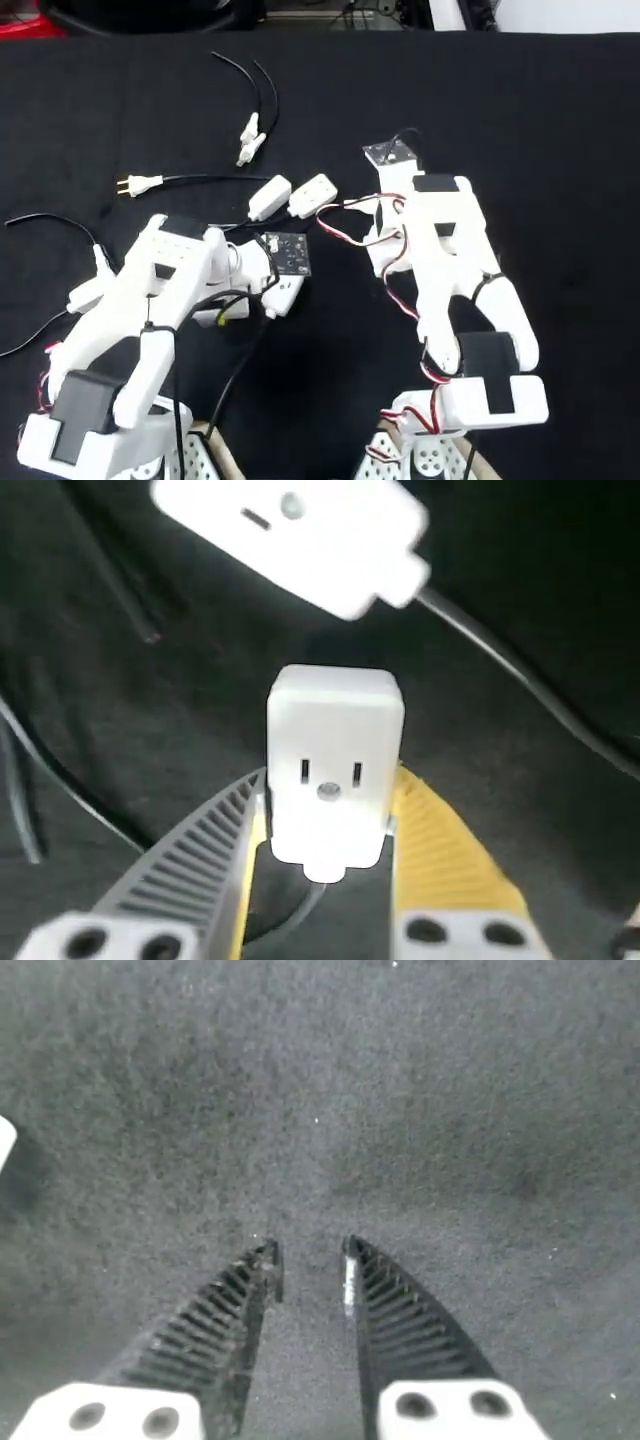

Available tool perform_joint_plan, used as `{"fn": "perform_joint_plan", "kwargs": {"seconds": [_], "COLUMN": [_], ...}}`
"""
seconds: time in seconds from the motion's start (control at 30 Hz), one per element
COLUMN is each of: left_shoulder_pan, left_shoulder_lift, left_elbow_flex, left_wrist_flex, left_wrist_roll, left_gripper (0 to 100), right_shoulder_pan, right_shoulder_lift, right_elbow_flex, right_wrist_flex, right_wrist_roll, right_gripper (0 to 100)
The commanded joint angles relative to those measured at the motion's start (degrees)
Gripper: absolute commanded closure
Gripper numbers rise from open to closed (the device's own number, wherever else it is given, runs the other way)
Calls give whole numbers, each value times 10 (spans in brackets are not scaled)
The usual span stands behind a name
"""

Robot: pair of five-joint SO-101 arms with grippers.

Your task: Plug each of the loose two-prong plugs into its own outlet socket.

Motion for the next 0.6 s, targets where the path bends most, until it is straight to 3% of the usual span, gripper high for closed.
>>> {"fn": "perform_joint_plan", "kwargs": {"seconds": [0.0, 0.2, 0.43, 0.57], "left_shoulder_pan": [5, 7, -6, -29], "left_shoulder_lift": [-37, -127, -135, -137], "left_elbow_flex": [-29, 26, 116, 112], "left_wrist_flex": [25, -10, -133, -148], "left_wrist_roll": [37, 59, 75, 81], "left_gripper": [971, 952, 677, 662], "right_shoulder_pan": [9, 9, 9, 8], "right_shoulder_lift": [-1, -1, -1, -1], "right_elbow_flex": [-20, -20, -20, -13], "right_wrist_flex": [-7, -7, -7, -8], "right_wrist_roll": [-3, -3, -3, -3], "right_gripper": [893, 893, 893, 893]}}
